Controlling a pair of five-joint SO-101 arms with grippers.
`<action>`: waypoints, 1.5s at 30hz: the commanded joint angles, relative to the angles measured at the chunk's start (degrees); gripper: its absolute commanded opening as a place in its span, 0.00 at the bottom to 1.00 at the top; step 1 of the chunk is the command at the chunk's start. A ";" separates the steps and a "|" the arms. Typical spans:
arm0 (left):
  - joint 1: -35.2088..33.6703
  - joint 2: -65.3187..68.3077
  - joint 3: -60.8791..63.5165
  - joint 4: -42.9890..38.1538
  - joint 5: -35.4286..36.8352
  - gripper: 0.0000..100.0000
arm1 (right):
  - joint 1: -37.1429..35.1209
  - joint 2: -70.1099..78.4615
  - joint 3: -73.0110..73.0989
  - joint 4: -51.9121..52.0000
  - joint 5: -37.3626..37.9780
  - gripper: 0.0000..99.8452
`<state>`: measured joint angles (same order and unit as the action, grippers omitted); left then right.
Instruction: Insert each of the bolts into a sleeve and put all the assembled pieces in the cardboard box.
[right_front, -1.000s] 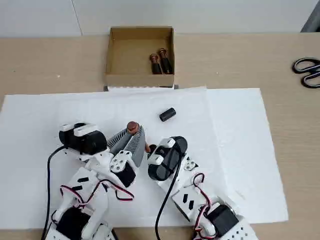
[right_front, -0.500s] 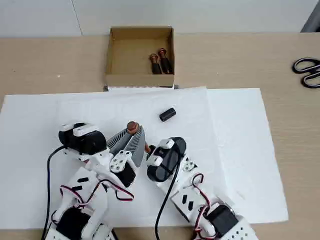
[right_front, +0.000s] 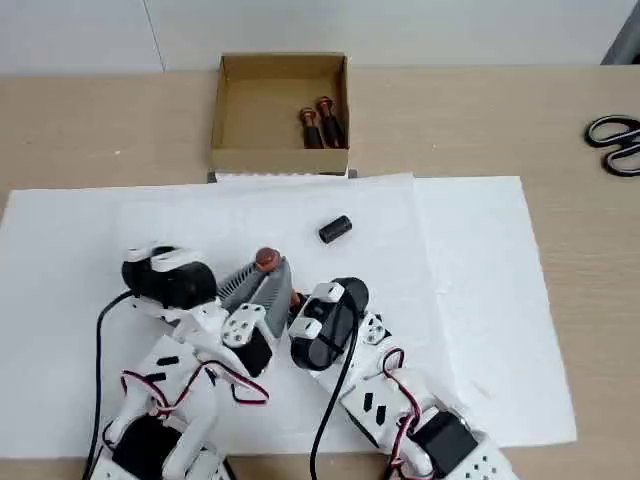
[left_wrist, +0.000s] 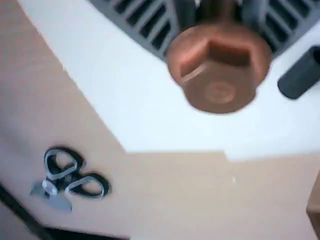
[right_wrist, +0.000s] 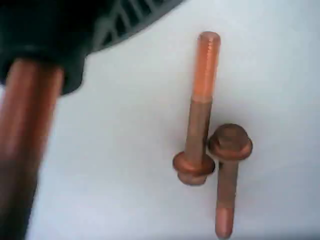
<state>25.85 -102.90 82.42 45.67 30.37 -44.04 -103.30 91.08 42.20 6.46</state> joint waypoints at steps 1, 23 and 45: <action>0.18 -0.70 -2.77 3.52 0.09 0.01 | -0.31 -0.57 -4.66 -1.36 0.53 0.00; 6.77 -0.79 1.98 16.35 -9.41 0.01 | -0.31 -0.57 -7.65 -1.63 0.62 0.00; 6.51 -0.79 2.86 13.36 -9.41 0.21 | -0.22 -0.57 -5.01 -1.27 0.62 0.00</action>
<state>32.00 -103.78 84.62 59.03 21.41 -44.13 -102.95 88.53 42.46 6.64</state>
